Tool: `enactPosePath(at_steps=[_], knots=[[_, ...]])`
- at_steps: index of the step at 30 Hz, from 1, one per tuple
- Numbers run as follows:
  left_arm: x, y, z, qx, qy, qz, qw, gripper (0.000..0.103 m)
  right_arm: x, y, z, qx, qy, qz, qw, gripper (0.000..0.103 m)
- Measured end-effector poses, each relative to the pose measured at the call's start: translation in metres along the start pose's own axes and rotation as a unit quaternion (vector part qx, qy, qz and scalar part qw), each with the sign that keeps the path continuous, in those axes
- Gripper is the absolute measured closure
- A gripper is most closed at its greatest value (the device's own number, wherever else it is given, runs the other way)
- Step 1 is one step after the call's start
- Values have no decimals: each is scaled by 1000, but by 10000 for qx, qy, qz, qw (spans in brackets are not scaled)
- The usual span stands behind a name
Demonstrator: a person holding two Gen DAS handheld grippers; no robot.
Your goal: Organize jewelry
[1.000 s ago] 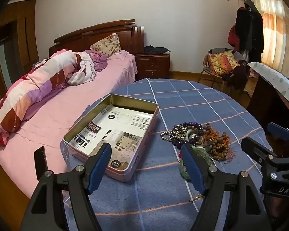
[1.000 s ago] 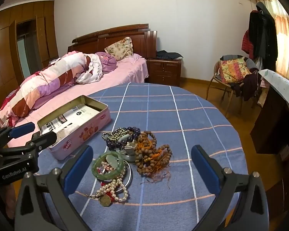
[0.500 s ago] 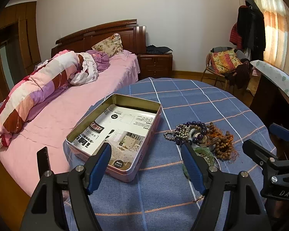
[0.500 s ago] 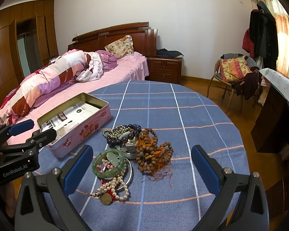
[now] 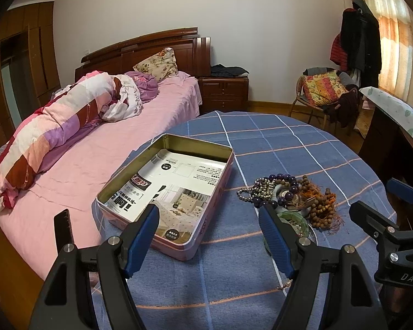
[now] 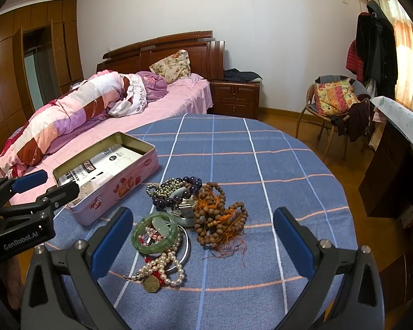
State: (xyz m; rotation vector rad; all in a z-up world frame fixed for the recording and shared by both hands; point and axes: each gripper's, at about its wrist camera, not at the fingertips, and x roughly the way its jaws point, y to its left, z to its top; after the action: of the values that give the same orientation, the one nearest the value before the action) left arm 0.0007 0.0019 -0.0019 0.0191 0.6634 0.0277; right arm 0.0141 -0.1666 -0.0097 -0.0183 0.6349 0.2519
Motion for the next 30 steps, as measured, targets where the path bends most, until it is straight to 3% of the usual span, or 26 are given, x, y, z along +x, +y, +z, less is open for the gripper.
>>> enactPosePath(at_steps=[30], knots=[[1,3,1,-5,12,0,10000,28,2,1,-3,-11,15,10,10000,0]])
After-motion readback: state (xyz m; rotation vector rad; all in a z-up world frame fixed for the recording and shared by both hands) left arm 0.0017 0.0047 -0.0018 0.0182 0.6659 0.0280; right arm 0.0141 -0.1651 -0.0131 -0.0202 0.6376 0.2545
